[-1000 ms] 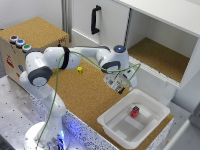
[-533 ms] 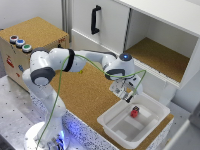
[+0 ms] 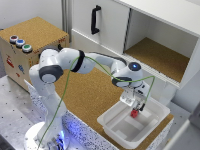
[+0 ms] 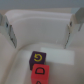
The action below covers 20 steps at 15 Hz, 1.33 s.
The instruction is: Go towards the purple block and pick it up
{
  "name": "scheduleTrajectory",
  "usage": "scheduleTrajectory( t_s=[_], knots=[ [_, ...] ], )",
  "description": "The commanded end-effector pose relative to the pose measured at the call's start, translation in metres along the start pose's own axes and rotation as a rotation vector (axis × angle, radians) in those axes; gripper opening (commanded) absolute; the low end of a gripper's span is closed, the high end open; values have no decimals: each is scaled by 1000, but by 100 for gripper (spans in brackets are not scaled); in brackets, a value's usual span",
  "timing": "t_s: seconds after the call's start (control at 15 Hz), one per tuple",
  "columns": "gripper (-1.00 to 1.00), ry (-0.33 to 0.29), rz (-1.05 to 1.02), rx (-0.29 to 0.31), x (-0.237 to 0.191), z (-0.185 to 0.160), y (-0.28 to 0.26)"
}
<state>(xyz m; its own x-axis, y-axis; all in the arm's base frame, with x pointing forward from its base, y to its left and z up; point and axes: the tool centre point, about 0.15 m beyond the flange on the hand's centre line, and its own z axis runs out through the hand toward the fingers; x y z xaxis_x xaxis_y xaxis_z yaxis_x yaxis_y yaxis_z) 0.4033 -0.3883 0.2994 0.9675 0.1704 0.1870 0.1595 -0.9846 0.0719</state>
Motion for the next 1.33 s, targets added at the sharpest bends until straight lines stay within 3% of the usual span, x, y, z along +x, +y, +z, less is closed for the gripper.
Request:
scheduleTrajectory(
  t_s=[0.0,0.27,0.6,0.73,1.0,1.27],
  knots=[
    [100,-54,-105,84,4,47,16],
    [100,-63,-54,67,-5,64,16],
    [100,-29,40,-46,-4,70,-2],
    [100,-54,63,-37,-3,75,-11],
    [100,-88,152,-78,9,86,-19],
    [100,-92,188,-73,22,92,-19]
  ],
)
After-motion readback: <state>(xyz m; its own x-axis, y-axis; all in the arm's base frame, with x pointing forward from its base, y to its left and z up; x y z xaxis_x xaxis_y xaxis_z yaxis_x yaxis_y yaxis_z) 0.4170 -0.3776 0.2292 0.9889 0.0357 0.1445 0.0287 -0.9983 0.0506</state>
